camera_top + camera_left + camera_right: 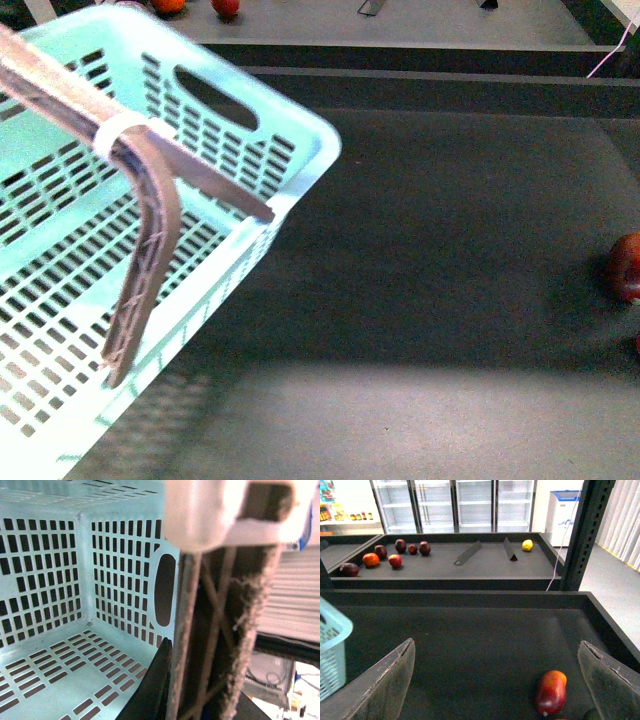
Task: Pick apple with right arm and hold basket with left
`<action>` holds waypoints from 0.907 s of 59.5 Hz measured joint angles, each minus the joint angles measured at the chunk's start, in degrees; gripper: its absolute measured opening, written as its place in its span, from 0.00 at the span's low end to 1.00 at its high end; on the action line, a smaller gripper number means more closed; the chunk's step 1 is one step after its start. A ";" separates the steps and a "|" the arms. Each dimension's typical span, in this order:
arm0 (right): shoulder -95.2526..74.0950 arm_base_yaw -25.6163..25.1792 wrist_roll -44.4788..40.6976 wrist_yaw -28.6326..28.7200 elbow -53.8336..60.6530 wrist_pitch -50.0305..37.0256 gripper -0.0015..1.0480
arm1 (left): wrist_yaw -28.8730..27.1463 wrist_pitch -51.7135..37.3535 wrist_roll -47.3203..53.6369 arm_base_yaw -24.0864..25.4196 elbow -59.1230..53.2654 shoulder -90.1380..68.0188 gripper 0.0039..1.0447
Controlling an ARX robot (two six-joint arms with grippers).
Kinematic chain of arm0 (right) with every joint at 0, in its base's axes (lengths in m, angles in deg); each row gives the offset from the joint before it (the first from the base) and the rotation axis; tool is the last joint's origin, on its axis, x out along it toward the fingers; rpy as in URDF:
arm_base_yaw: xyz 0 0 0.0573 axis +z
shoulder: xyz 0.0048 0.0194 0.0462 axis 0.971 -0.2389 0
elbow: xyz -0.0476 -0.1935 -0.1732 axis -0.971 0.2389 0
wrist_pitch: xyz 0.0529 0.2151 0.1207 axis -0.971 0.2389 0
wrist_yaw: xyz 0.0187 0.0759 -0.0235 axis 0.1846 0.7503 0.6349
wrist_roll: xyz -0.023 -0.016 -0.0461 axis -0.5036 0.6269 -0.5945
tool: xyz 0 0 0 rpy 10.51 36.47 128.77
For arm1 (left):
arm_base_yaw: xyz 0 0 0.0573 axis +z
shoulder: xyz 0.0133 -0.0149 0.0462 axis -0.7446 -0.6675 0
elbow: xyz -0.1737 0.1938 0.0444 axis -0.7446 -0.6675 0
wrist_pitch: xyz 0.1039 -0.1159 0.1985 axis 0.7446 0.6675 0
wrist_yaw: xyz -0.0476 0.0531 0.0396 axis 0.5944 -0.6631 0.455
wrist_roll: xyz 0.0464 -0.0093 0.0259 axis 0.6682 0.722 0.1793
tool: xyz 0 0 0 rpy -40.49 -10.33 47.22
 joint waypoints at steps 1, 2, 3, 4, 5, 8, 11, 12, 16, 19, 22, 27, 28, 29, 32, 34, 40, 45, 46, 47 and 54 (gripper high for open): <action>0.00 0.00 0.00 0.00 0.00 0.00 0.91 | 0.02 0.11 -0.02 -0.57 0.37 -0.02 0.06; 0.00 0.00 0.00 0.00 0.00 0.00 0.91 | 0.02 0.33 0.11 -1.75 1.20 -0.11 0.06; 0.00 0.00 0.00 0.00 0.00 0.00 0.91 | 0.04 0.48 0.15 -2.29 1.64 -0.15 0.06; 0.00 0.00 0.00 0.00 0.00 0.00 0.91 | 0.13 0.92 0.28 -3.45 2.56 -0.28 0.06; 0.00 0.00 0.00 0.00 0.00 0.00 0.91 | 0.15 1.16 0.35 -4.00 2.99 -0.33 0.06; 0.00 0.00 0.00 0.00 0.00 0.00 0.91 | 0.42 2.29 0.61 -6.80 5.03 -0.70 0.06; 0.00 0.00 0.02 0.00 0.00 0.00 0.91 | 0.74 2.86 0.72 -9.40 6.67 -1.18 0.06; 0.00 0.00 0.02 0.00 0.00 0.00 0.91 | 0.83 2.95 0.72 -9.92 6.99 -1.25 0.06; 0.00 0.00 0.02 0.00 0.00 0.00 0.91 | 1.46 3.26 0.81 -12.76 8.26 -1.79 0.06; 0.00 0.00 0.02 0.00 0.00 0.00 0.91 | 1.86 3.54 1.05 -14.88 9.11 -2.14 0.06; 0.00 0.00 0.02 0.00 0.00 0.00 0.91 | 2.14 3.56 1.29 -16.35 9.53 -2.32 0.06; 0.00 0.00 0.02 0.00 0.00 0.02 0.91 | 2.86 3.78 3.21 -19.52 10.23 -2.71 0.06; 0.00 0.00 0.02 0.00 0.00 0.00 0.91 | 2.86 3.78 3.65 -19.96 10.25 -2.78 0.06; 0.00 0.00 0.02 0.00 0.00 0.00 0.91 | 2.86 3.78 4.02 -20.31 10.25 -2.80 0.06; 0.00 0.00 0.02 0.00 0.00 0.02 0.91 | 2.89 3.78 4.76 -20.83 10.25 -2.89 0.06; 0.00 0.00 0.02 0.00 0.00 0.00 0.91 | 2.97 3.78 5.01 -20.94 10.25 -2.93 0.06; 0.00 0.00 0.02 0.00 0.00 0.00 0.91 | 2.91 3.78 5.18 -20.94 10.25 -2.97 0.06; 0.00 0.00 0.02 0.00 0.00 0.00 0.91 | 2.73 3.78 5.57 -20.94 10.25 -2.97 0.06; 0.00 0.00 0.02 0.00 0.00 0.00 0.91 | 2.71 3.78 5.64 -20.94 10.25 -2.99 0.06; 0.00 0.00 0.02 0.00 0.00 0.00 0.91 | 2.69 3.78 5.64 -20.94 10.25 -2.97 0.06; 0.00 0.00 0.02 0.00 0.00 0.00 0.91 | 2.60 3.78 5.81 -20.94 10.25 -2.99 0.06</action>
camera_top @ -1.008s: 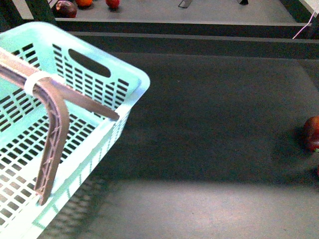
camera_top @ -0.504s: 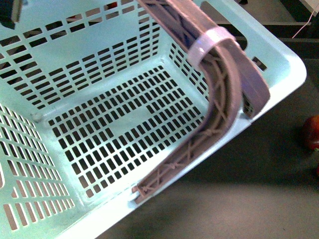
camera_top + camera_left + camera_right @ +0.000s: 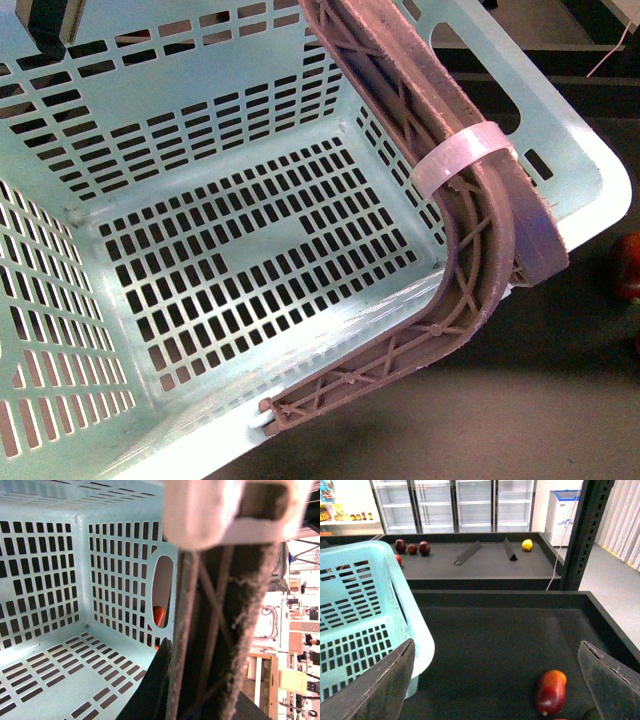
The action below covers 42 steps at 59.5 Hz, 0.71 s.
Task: Pick apple with right arm and hold basket with left
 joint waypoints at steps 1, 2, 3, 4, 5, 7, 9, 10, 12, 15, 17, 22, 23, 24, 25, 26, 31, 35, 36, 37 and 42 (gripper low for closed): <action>0.00 0.00 0.00 0.00 0.00 0.00 0.91 | 0.00 0.00 0.00 0.00 0.00 0.00 0.06; 0.00 0.00 0.00 0.00 0.00 0.00 0.91 | 0.00 0.00 0.00 0.00 0.00 0.00 0.06; 0.00 0.00 0.00 0.00 0.00 0.00 0.91 | 0.00 0.00 0.00 0.00 0.00 0.00 0.06; 0.00 0.00 0.00 0.00 0.00 0.00 0.91 | 0.02 0.00 0.00 0.00 0.00 0.00 0.06; -1.22 0.66 1.86 -2.67 -0.68 2.40 0.91 | 0.04 0.00 0.00 0.00 0.00 0.00 0.06; -5.81 2.93 6.47 -9.86 -4.24 11.06 0.91 | 0.11 0.00 0.00 0.00 0.00 0.00 0.06; -10.45 3.45 10.27 -14.01 -6.69 16.87 0.91 | 0.13 0.00 0.02 0.00 0.00 0.00 0.06; -11.96 3.39 10.84 -15.02 -7.30 18.43 0.91 | 0.13 0.00 -0.04 0.02 0.00 0.00 0.06; -15.96 2.71 14.19 -16.24 -8.39 21.92 0.91 | 0.13 0.00 -0.07 0.00 0.04 0.00 0.06; -20.39 1.03 17.31 -15.98 -8.24 22.67 0.91 | 0.13 0.00 0.00 -0.07 0.15 0.00 0.06; -23.65 -0.72 19.02 -14.75 -7.69 21.44 0.91 | 0.22 0.00 0.09 -0.09 0.15 0.00 0.06; -32.00 -5.33 20.83 -10.93 -6.99 14.60 0.91 | 0.11 0.00 -0.04 -0.09 0.15 -0.07 0.06; -33.35 -5.92 20.83 -10.80 -6.97 13.33 0.91 | 0.04 0.00 -0.02 -0.09 0.15 -0.07 0.06; -37.73 -7.69 20.57 -10.08 -6.97 9.14 0.91 | 0.00 0.00 0.04 -0.09 0.15 -0.07 0.06; -39.32 -8.24 20.48 -9.88 -6.97 7.56 0.91 | -0.02 0.00 0.09 -0.09 0.15 -0.07 0.06; -42.49 -9.29 19.89 -9.64 -6.97 4.42 0.91 | -0.02 0.00 0.17 -0.09 0.15 -0.07 0.06; -54.69 -12.31 17.79 -9.20 -7.30 -7.17 0.91 | 0.00 0.00 0.15 -0.09 0.20 -0.07 0.06; -69.99 -14.71 14.05 -9.09 -8.76 -20.26 0.91 | -0.02 0.02 0.17 -0.07 0.20 -0.09 0.06; -75.69 -15.45 13.14 -8.98 -9.75 -24.65 0.91 | -0.02 0.02 0.20 -0.07 0.20 -0.09 0.06; -77.59 -15.67 12.81 -8.90 -10.12 -25.99 0.91 | -0.02 0.02 0.20 -0.07 0.20 -0.09 0.06; -91.67 -17.35 11.87 -8.55 -13.31 -34.40 0.91 | 0.11 0.02 0.15 -0.07 0.20 -0.09 0.06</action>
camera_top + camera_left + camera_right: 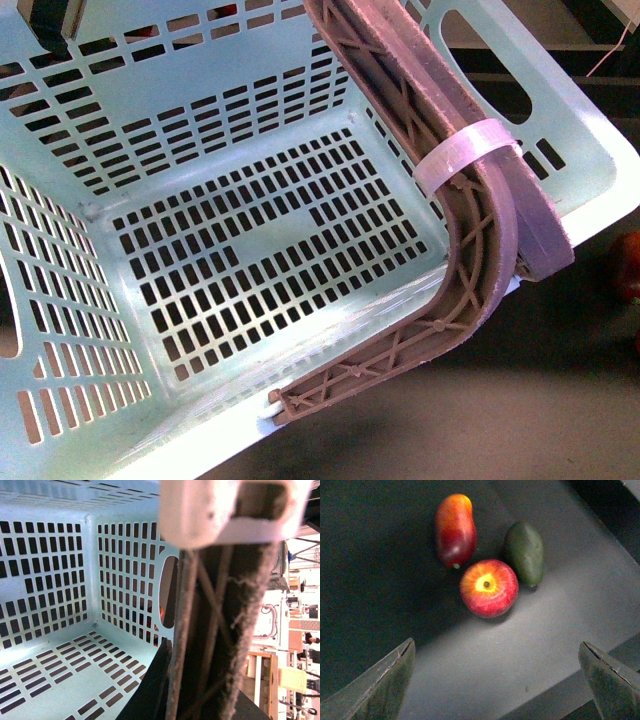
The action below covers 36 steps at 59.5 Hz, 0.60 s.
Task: Pick apple with right arm and hold basket with left
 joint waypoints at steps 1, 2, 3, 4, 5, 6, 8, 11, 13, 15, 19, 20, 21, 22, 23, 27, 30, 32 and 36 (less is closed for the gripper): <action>-3.21 -0.33 -0.20 -0.02 -0.74 -1.44 0.91 | 0.04 0.00 0.00 0.00 0.00 0.00 0.06; -6.32 -0.68 -0.37 -0.15 -1.42 -2.62 0.91 | 0.07 0.00 0.00 0.00 0.00 0.00 0.06; -7.78 -0.83 -0.39 -0.20 -1.75 -3.10 0.91 | 0.07 0.00 0.00 -0.02 0.00 0.00 0.06; -10.49 -1.16 -0.50 -0.37 -2.32 -3.82 0.91 | 0.09 0.00 0.00 0.00 0.00 0.00 0.06; -11.85 -1.29 -0.50 -0.46 -2.60 -4.11 0.91 | 0.09 0.00 0.00 -0.02 0.00 0.00 0.06; -14.23 -1.60 -0.50 -0.61 -3.10 -4.52 0.91 | 0.09 0.00 0.00 0.00 0.00 0.00 0.06; -18.43 -2.25 -0.50 -0.87 -4.04 -4.87 0.91 | 0.02 0.00 0.00 0.00 0.00 0.00 0.06; -21.86 -2.93 -0.48 -1.03 -5.07 -4.87 0.91 | -0.04 0.00 0.02 0.00 0.00 0.00 0.06; -24.04 -3.45 -0.35 -1.25 -5.92 -4.81 0.91 | -0.07 0.00 0.04 0.00 0.00 0.00 0.06; -25.94 -3.91 -0.13 -1.55 -6.88 -4.70 0.91 | -0.04 0.00 0.02 0.00 0.00 0.00 0.06; -28.52 -4.37 0.35 -2.40 -8.68 -4.15 0.91 | -0.02 0.00 0.02 0.00 0.00 0.00 0.06; -28.96 -4.39 0.48 -2.51 -9.07 -3.98 0.91 | -0.02 0.00 0.02 0.00 0.00 0.00 0.06; -29.77 -4.46 0.63 -2.75 -9.88 -3.58 0.91 | -0.02 0.00 0.02 0.00 0.00 0.00 0.06; -30.12 -4.46 0.72 -2.82 -10.25 -3.34 0.91 | -0.02 0.00 0.02 0.00 0.00 0.00 0.06; -30.47 -4.46 0.87 -2.89 -10.67 -3.13 0.91 | -0.02 0.00 0.00 0.00 0.00 0.00 0.06; -31.98 -4.28 1.73 -3.04 -12.85 -1.77 0.91 | -0.02 0.00 0.02 0.00 0.00 0.00 0.06; -32.54 -3.87 2.32 -3.04 -14.32 -0.79 0.91 | -0.02 0.00 0.02 0.00 0.00 0.00 0.06; -32.81 -3.50 2.99 -3.02 -15.37 0.02 0.91 | -0.02 0.00 0.02 0.00 0.00 0.00 0.06; -33.44 -2.19 4.52 -3.02 -18.34 1.90 0.91 | 0.02 0.00 0.02 0.00 0.00 0.00 0.06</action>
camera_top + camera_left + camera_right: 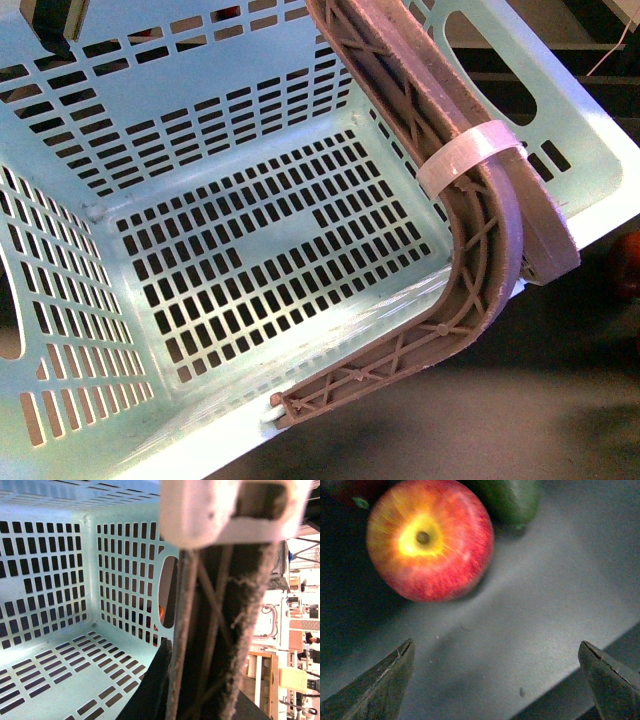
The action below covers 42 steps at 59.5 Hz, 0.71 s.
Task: Pick apple with right arm and hold basket with left
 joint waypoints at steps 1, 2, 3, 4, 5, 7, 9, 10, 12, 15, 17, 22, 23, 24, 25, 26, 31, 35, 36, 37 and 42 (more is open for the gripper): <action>-0.13 0.20 0.28 0.02 -0.37 0.24 0.91 | 0.00 0.00 0.00 0.00 0.00 0.00 0.06; -0.24 0.35 0.37 0.00 -0.74 0.48 0.91 | 0.00 0.00 -0.02 0.00 0.00 0.00 0.06; -0.50 0.68 0.79 0.00 -1.55 0.92 0.91 | 0.00 0.00 0.00 0.00 0.00 0.00 0.06; -0.63 0.85 0.90 -0.02 -1.95 1.14 0.91 | 0.00 0.00 -0.02 -0.02 0.00 0.00 0.06; -0.76 1.01 1.09 -0.02 -2.34 1.33 0.91 | 0.00 0.00 -0.02 0.00 0.00 0.00 0.06; -1.27 1.44 1.53 -0.09 -3.50 1.99 0.91 | -0.02 0.00 0.00 0.00 0.00 0.00 0.06; -1.77 1.84 2.03 -0.24 -4.63 2.62 0.91 | -0.04 0.00 0.00 0.00 0.00 0.00 0.06; -1.99 1.99 2.10 -0.28 -4.98 2.84 0.91 | -0.04 0.00 0.00 0.00 0.00 0.00 0.06; -2.71 2.47 2.38 -0.66 -6.34 3.54 0.91 | -0.07 0.00 0.00 0.00 0.00 0.00 0.06; -3.78 3.02 2.69 -1.05 -8.11 4.50 0.91 | -0.07 0.00 0.00 0.00 0.00 0.00 0.06; -4.24 3.21 3.06 -1.18 -8.92 4.96 0.91 | -0.04 0.00 0.00 0.00 0.00 0.00 0.06; -5.16 3.56 3.69 -1.36 -10.64 5.88 0.91 | -0.02 0.00 0.00 0.00 0.00 0.00 0.06; -5.40 3.63 3.87 -1.36 -11.10 6.10 0.91 | -0.02 0.00 -0.02 0.00 0.00 0.00 0.06; -5.55 3.65 3.91 -1.36 -11.32 6.19 0.91 | -0.02 0.00 -0.02 0.00 0.00 0.00 0.06; -5.68 3.67 3.93 -1.40 -11.56 6.27 0.91 | -0.02 0.00 0.00 0.00 0.00 0.00 0.06; -5.97 3.72 4.00 -1.46 -12.02 6.47 0.91 | -0.02 0.00 0.00 0.00 0.00 0.00 0.06; -6.88 3.78 4.20 -1.99 -13.29 6.99 0.91 | -0.02 0.00 0.00 0.00 0.00 0.00 0.06; -7.76 3.78 4.35 -2.34 -14.29 7.52 0.91 | -0.02 0.00 0.00 0.00 0.00 0.00 0.06; -8.07 3.78 4.46 -2.40 -14.67 7.76 0.91 | -0.02 0.00 0.00 0.00 0.00 0.00 0.06; -8.24 3.78 4.50 -2.43 -14.84 7.87 0.91 | -0.04 0.00 0.00 0.00 0.00 0.00 0.06; -9.25 3.72 4.74 -2.80 -15.91 8.61 0.91 | -0.02 0.00 0.00 0.00 0.00 0.00 0.06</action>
